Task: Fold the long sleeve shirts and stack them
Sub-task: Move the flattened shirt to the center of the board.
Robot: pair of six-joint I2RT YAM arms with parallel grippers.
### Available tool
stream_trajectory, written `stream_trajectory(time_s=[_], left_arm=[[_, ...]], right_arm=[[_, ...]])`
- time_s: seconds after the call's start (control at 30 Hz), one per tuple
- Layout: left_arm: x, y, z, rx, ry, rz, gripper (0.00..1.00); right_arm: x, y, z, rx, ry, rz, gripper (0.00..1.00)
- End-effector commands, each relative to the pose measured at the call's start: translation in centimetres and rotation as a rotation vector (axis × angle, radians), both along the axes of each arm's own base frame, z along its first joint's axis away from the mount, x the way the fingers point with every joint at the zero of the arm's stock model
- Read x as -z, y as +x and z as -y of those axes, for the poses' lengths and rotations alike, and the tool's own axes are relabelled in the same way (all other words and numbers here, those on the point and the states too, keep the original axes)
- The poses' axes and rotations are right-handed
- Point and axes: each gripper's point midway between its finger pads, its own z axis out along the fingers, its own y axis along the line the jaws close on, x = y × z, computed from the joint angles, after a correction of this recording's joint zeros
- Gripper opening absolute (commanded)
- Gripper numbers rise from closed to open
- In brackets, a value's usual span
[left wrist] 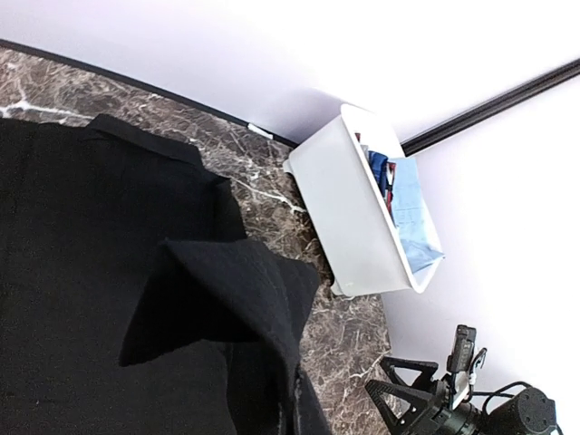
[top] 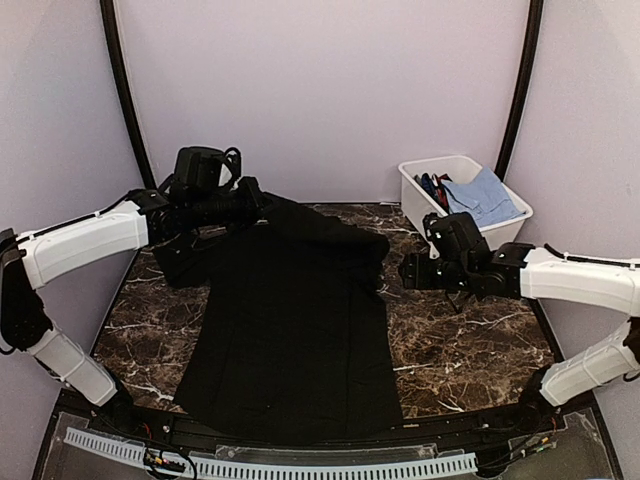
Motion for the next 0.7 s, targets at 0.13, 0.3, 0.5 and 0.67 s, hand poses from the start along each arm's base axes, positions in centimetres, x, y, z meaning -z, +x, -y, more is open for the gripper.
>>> stream_trajectory(time_s=[0.13,0.3,0.5,0.67], left_arm=[[0.1,0.5,-5.8,-0.221,0.028,0.001,0.0],[-1.0,0.2,-8.7,-0.315,0.081,0.041,0.0],[-2.1,-0.1,-10.4,-0.342,0.145,0.068,0.0],[-1.4,-0.5,-11.1,-0.342,0.19,0.054,0.0]], right_arm=[[3.5,1.7,-2.2,-0.025,0.032,-0.072,0.75],[5.4,2.7,-3.2,-0.049,0.016,-0.1,0.74],[7.9,3.1,-4.7,-0.102,0.003,-0.149,0.72],[9.2,2.9,-5.4,-0.14,0.013,-0.174,0.71]])
